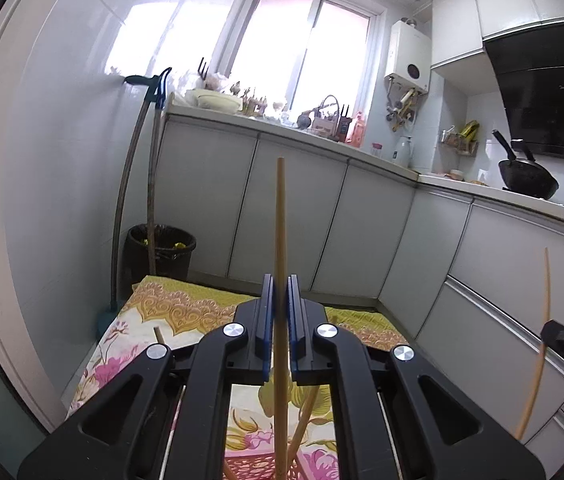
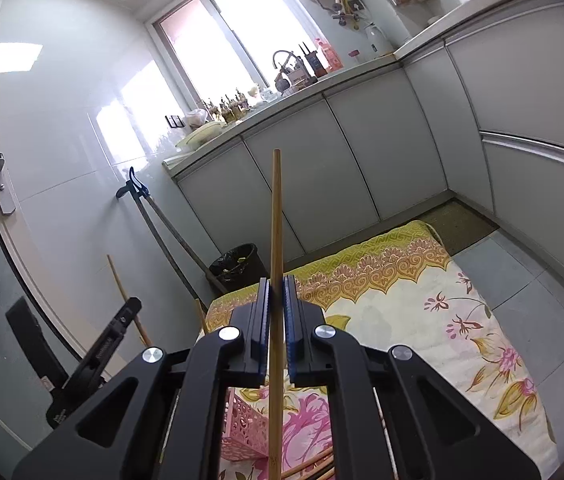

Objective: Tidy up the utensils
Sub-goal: 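Drop the left gripper's chopstick into the pink cup while the right gripper carries its chopstick over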

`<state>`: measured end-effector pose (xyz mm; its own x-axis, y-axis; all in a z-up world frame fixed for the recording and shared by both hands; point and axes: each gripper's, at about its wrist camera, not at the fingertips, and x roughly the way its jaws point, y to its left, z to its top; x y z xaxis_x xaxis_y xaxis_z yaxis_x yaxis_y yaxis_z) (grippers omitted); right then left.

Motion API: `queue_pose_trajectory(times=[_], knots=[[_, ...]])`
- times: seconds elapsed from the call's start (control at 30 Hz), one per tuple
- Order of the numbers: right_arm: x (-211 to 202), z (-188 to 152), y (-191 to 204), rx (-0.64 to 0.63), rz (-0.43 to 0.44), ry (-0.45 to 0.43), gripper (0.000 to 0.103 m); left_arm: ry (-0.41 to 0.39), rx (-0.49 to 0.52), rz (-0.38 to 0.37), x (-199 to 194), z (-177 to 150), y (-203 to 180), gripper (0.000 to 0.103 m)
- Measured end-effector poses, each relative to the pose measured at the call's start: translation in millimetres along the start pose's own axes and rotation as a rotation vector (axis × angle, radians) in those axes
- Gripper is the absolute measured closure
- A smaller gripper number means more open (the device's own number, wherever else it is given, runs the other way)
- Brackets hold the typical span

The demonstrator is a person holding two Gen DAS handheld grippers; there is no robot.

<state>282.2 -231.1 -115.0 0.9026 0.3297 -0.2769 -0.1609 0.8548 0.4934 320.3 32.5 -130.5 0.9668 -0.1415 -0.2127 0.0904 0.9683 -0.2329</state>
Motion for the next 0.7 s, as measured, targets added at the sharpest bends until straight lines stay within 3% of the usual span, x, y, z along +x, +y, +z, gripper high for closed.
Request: queue_pose_trajectory(times=[0.2, 0.27, 0.3, 0.33, 0.43, 0.63, 0.7], knots=[[8, -7, -3, -0.022, -0.011, 0.018, 0.096, 0.120, 0.053, 0.035, 14, -18, 4, 0.097], [12, -10, -3, -0.021, -0.008, 0.027, 0.096, 0.160, 0.049, 0.023, 13, -16, 7, 0.084], [13, -11, -1, -0.023, -0.005, 0.031, 0.096, 0.169, 0.035, 0.017, 10, -12, 9, 0.069], [15, -12, 0, -0.025, 0.000, 0.035, 0.096, 0.160, 0.020, 0.016, 4, -7, 11, 0.064], [22, -17, 7, -0.039, 0.010, 0.046, 0.096, 0.189, -0.011, 0.053, -14, 11, 16, 0.063], [38, -29, 19, -0.022, 0.012, 0.048, 0.096, 0.352, -0.100, 0.181, -42, 19, 37, 0.059], [41, -30, 20, 0.001, 0.004, 0.035, 0.096, 0.417, -0.152, 0.222, -46, 12, 49, 0.052]])
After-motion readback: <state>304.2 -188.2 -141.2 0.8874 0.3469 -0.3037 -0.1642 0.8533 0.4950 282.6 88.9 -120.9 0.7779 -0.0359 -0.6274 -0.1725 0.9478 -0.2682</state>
